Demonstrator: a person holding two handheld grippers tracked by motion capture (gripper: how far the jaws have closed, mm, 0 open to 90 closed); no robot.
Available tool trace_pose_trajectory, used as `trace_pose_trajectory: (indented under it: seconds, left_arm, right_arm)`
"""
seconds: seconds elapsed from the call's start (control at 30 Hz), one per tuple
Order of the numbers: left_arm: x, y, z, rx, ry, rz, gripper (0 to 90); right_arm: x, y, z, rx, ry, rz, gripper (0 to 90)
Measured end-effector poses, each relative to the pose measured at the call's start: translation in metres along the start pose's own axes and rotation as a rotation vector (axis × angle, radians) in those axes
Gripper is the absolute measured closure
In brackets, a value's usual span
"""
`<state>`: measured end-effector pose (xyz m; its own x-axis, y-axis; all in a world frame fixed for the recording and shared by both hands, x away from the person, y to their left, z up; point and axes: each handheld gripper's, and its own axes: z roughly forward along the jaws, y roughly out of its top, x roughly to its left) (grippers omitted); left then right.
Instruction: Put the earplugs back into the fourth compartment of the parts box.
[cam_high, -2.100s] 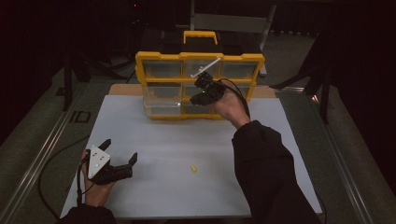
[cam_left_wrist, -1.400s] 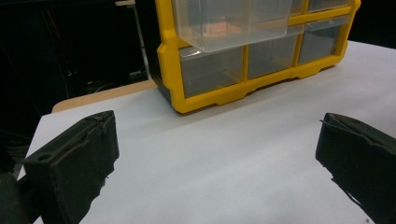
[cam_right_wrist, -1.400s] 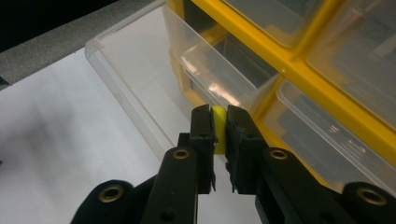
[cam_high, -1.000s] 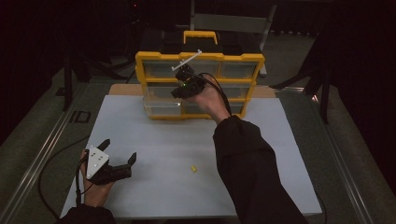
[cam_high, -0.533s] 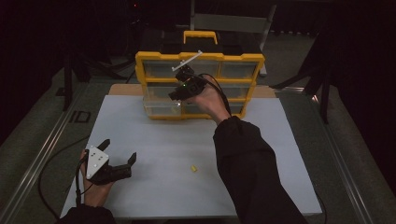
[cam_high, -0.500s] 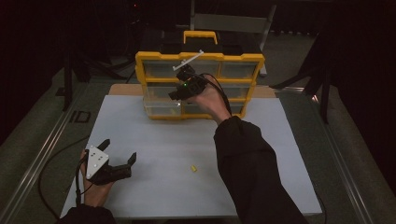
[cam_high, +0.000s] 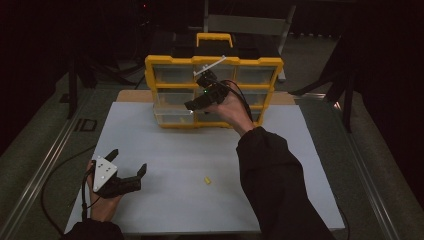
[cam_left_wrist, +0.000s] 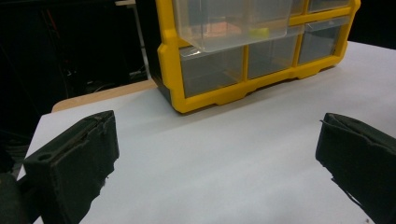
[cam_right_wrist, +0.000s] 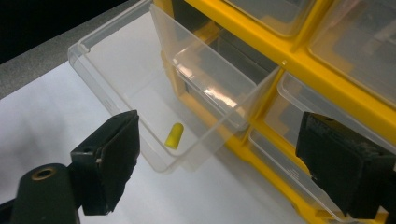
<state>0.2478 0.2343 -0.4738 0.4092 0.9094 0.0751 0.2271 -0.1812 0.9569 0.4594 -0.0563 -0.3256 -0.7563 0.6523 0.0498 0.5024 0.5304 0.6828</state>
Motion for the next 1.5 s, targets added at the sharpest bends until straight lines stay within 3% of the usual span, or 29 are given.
trace_pose_trajectory:
  seconds: [0.23,0.43,0.73,1.5]
  left_arm:
    - [0.0,0.0,0.0,-0.002,0.0,-0.002,0.3]
    - [-0.001,0.0,0.0,0.001,0.002,0.004,0.3]
    - [0.0,0.0,0.0,-0.005,0.007,0.0,0.3]
    - [-0.001,0.0,-0.001,-0.019,0.0,0.002,0.3]
  right_arm:
    - [0.002,-0.008,-0.002,0.01,0.001,-0.026,8.7]
    - [0.005,-0.018,-0.004,0.011,0.016,-0.032,8.1]
    - [0.003,-0.033,-0.008,0.021,0.0,-0.039,8.1]
    - [0.014,-0.078,-0.021,-0.007,0.016,-0.042,8.1]
